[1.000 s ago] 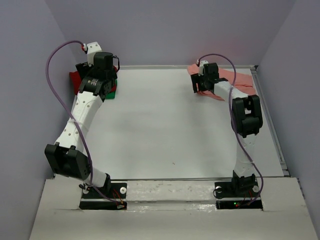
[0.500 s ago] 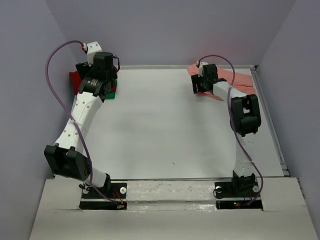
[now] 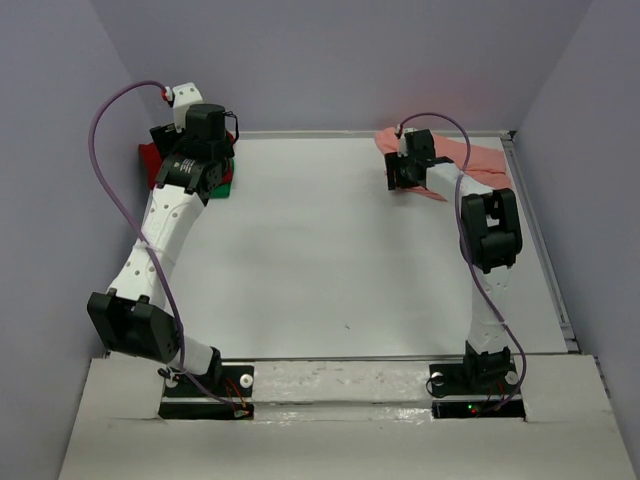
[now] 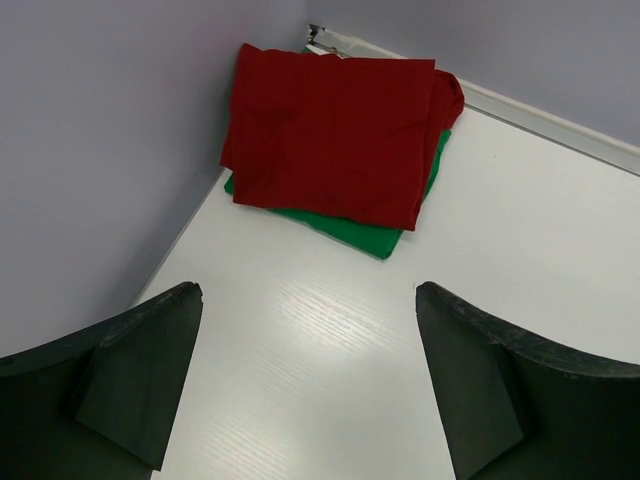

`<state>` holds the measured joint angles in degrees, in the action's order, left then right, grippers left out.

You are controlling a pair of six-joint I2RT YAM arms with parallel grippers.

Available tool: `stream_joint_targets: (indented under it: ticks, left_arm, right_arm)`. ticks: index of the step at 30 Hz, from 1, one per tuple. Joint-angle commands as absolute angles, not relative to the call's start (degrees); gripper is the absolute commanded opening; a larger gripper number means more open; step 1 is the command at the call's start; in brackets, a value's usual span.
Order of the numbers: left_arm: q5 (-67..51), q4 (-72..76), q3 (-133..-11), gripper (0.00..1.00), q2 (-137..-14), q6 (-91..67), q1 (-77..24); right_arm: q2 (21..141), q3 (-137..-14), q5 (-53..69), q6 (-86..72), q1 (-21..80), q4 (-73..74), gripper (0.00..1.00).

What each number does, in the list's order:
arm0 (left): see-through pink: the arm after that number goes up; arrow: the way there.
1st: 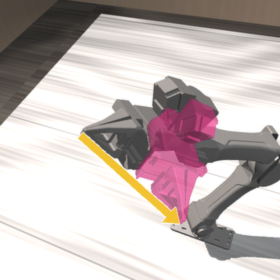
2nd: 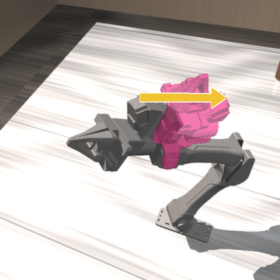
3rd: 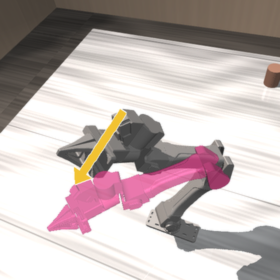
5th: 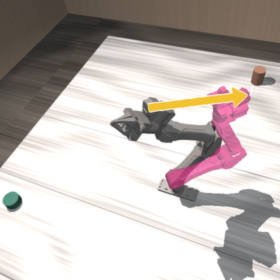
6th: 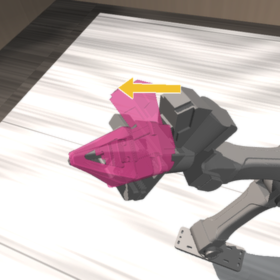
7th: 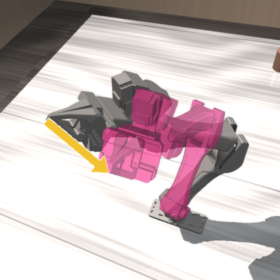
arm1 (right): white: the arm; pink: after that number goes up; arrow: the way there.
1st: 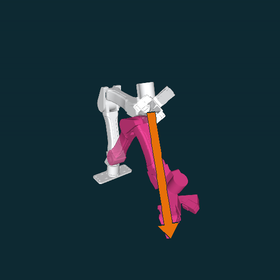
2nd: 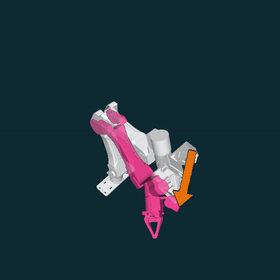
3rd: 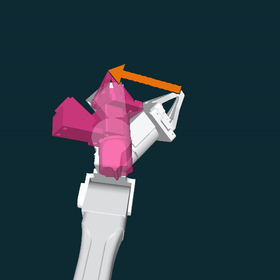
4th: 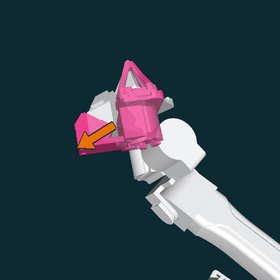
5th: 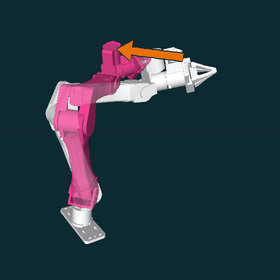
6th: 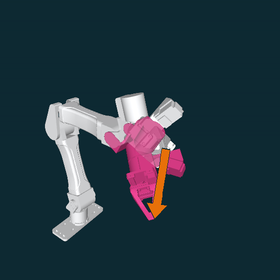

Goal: Fold and stack the t-shirts

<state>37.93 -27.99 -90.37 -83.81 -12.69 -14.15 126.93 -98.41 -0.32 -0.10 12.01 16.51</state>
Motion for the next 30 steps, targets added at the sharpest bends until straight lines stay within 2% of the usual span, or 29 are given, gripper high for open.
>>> stream_joint_targets:
  ticks: [1,5,8,10,14,18,23,30]
  left_arm:
    - [38.41,-26.37,-90.70,0.99,-81.04,-12.30,-14.33]
    - [38.67,-26.37,-90.70,0.99,-80.68,-12.30,-14.33]
    - [38.58,-26.37,-90.70,0.99,-80.68,-12.39,-14.33]
    - [38.41,-26.19,-90.70,0.99,-80.77,-12.48,-14.33]
    - [38.15,-26.37,-90.62,0.99,-80.95,-12.57,-14.41]
    - [38.14,-26.10,-90.00,0.99,-80.68,-12.66,-14.50]
    - [38.23,-25.40,-88.69,0.99,-80.77,-12.74,-15.12]
    - [38.67,-25.49,-88.42,0.99,-81.39,-13.01,-15.56]
  right_arm:
    - [126.03,-98.70,-2.55,-1.67,11.69,17.40,0.65]
    - [127.79,-100.81,-2.20,-1.76,11.69,18.98,0.64]
    - [128.14,-101.77,-1.32,-2.20,11.69,19.51,0.61]
    - [128.49,-102.74,-0.53,-2.63,11.69,20.04,0.55]
    - [129.46,-104.93,1.23,-2.73,11.69,20.92,0.41]
    - [129.90,-106.26,1.23,-2.29,11.69,21.53,0.17]
    - [131.13,-109.15,0.35,-1.41,11.69,23.20,0.01]
    - [126.83,-107.23,0.26,-2.02,11.69,22.85,0.00]
